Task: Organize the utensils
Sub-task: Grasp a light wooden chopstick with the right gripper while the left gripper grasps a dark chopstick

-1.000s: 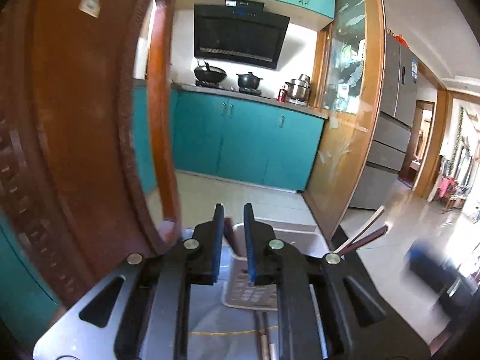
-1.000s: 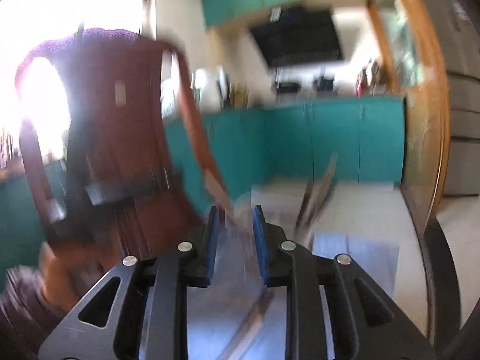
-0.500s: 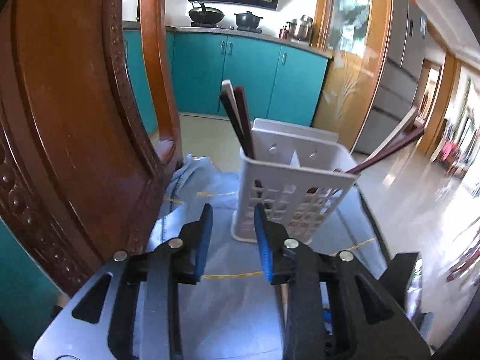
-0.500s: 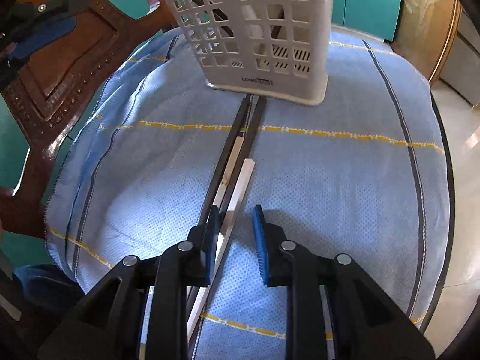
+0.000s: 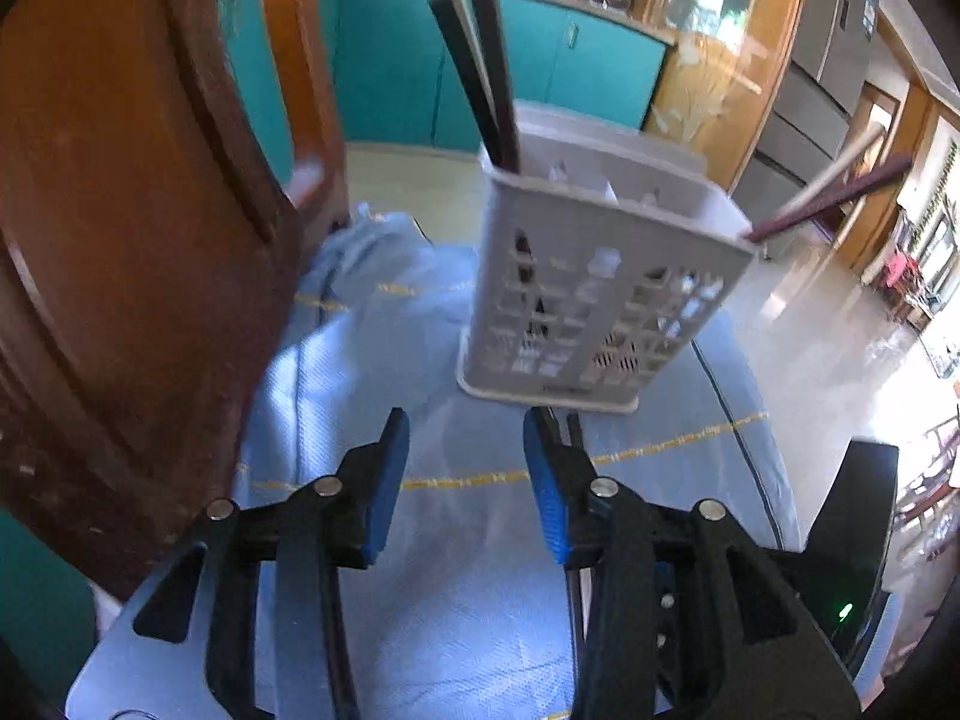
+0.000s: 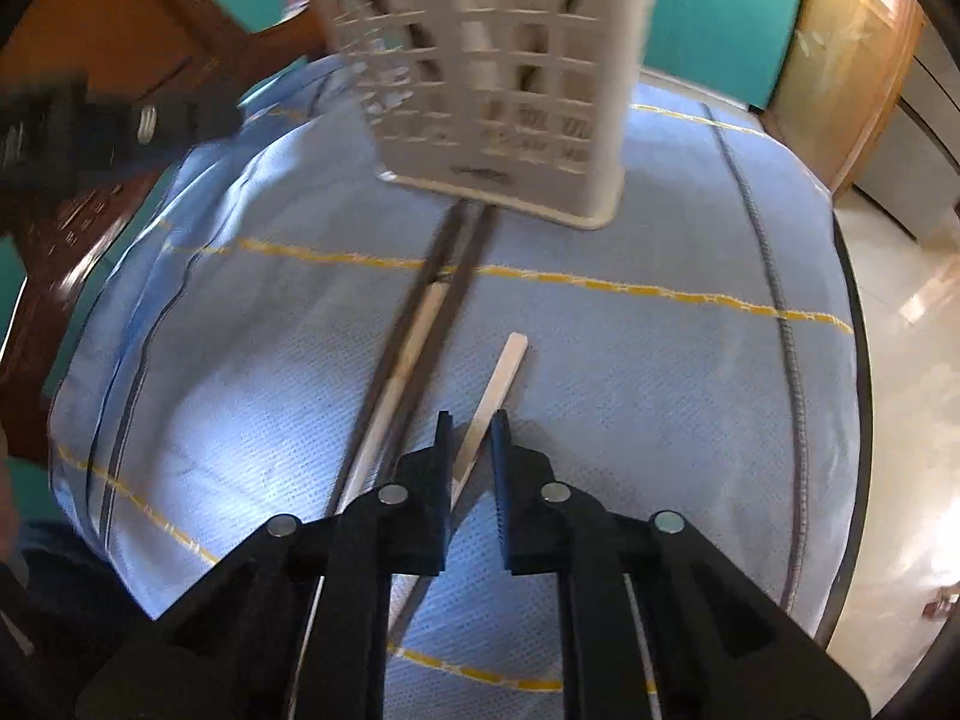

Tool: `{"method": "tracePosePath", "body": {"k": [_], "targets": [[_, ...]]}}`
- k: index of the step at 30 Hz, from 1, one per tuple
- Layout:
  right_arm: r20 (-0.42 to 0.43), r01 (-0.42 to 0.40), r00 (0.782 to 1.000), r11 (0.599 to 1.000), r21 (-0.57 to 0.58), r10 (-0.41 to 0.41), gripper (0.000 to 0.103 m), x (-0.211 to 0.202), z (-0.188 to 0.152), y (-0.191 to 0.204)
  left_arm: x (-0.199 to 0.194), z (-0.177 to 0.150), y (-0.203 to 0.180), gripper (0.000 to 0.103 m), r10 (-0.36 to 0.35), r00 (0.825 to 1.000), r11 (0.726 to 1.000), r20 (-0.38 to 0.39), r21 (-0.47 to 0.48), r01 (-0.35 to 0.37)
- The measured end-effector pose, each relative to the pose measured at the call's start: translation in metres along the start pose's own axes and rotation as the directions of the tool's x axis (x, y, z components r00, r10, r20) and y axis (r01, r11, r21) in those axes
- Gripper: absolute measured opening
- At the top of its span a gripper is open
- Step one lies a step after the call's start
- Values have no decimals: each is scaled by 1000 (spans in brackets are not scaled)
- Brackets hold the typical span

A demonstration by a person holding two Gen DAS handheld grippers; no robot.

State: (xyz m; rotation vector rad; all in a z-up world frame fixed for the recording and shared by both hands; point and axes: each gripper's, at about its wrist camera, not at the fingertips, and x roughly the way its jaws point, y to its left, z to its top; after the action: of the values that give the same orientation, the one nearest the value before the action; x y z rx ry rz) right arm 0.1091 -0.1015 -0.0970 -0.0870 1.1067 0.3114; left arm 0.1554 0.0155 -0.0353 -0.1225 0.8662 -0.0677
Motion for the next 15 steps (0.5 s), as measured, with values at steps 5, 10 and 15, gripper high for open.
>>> {"method": "tracePosePath", "body": {"k": [5,10,15], "targets": [[7,28,1000,994,106,-29,10,-4,1,-30,29,-11,-13,40,-13,996,999,-88,47,17],[-2,33,999,990,138,-33,15,-6,0,-39,66,-19,-25,40,-28,987,998,-161,53,37],[6,44,999,992,121,-45,15,-8,1,-35,83,-25,-42,40,-4,985,993,-172,115,24]]}}
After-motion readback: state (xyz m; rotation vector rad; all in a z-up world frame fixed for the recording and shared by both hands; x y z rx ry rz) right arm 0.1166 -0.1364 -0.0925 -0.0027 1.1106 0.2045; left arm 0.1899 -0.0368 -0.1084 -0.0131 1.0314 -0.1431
